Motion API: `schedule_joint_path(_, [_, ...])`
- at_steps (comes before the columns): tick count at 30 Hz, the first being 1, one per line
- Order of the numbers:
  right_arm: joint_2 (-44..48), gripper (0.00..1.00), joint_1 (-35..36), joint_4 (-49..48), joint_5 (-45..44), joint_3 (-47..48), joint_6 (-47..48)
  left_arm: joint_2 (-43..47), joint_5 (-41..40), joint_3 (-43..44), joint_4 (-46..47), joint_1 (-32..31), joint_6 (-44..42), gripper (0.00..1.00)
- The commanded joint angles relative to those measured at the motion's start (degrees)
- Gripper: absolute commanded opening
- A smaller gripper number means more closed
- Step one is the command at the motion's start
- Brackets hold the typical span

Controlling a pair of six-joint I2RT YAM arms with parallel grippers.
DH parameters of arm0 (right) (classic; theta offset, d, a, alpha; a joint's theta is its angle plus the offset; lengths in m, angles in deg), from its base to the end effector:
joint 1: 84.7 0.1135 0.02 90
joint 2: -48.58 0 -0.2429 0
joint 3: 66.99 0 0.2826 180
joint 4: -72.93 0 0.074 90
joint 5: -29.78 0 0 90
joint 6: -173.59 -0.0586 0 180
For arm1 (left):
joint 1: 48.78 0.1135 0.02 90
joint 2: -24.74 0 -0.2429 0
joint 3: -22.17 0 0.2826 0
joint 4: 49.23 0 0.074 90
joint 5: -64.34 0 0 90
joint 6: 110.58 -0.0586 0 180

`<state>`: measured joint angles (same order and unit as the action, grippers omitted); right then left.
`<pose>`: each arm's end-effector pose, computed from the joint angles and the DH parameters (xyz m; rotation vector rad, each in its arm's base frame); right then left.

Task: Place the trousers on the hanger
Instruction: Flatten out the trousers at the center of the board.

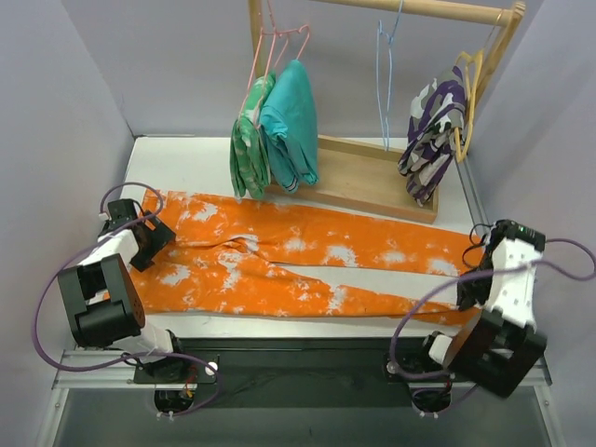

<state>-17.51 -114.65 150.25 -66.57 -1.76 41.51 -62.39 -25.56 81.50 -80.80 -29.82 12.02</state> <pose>0.1971 -0.1210 0.2019 1.7318 2.3538 -0.1292 0.3078 0.1056 0.1102 -1.1344 2.3502 -0.0871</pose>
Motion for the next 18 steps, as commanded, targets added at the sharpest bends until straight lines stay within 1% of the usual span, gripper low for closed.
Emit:
schedule_joint_path(1, [-19.75,0.05,-0.19,-11.26,-0.43,10.26,1.13,-3.04,-1.94,4.86,2.26,0.29,-0.61,0.97])
schedule_joint_path(2, [-24.92,0.05,0.5,-12.05,0.19,13.27,1.04,-3.39,-1.86,5.48,2.26,-0.06,-0.52,0.97])
schedule_joint_path(3, [-26.88,0.05,0.86,-12.93,0.46,15.82,1.04,-4.0,-1.77,6.1,2.17,-0.24,-0.52,0.97])
schedule_joint_path(4, [-29.95,0.06,1.47,-13.02,0.63,21.42,1.04,-4.27,-1.68,6.71,2.26,-0.41,-0.52,0.97])
schedule_joint_path(6, [-32.25,0.17,2.97,-12.85,1.34,26.02,1.74,-4.71,-1.77,8.21,2.0,-1.2,-0.43,0.98])
schedule_joint_path(7, [-32.96,0.26,3.49,-12.76,1.6,27.78,2.27,-4.71,-2.03,8.56,1.91,-1.56,-0.43,0.97])
schedule_joint_path(8, [-33.75,0.44,4.54,-12.68,2.04,29.72,2.62,-4.71,-2.03,9.26,1.82,-1.91,-0.26,0.98])
schedule_joint_path(10, [-33.41,0.6,5.6,-12.76,1.96,29.91,3.85,-4.54,-2.03,9.62,1.56,-2.35,0.01,0.97])
schedule_joint_path(13, [-30.61,0.65,8.5,-12.94,0.81,27.02,5.25,-3.57,-2.47,10.41,0.94,-3.66,-0.08,0.97])
schedule_joint_path(15, [-27.88,0.66,10.78,-13.2,0.11,22.46,5.52,-2.43,-3.0,11.02,-0.28,-4.89,-0.87,0.97])
schedule_joint_path(16, [-24.74,0.66,11.32,-13.38,0.2,20.44,5.17,-1.99,-3.69,11.29,-0.99,-5.16,-1.39,0.97])
schedule_joint_path(18, [-21.21,0.66,11.76,-13.99,2.55,13.77,3.25,-0.15,-4.58,11.64,-3.79,-5.34,-1.57,0.97])
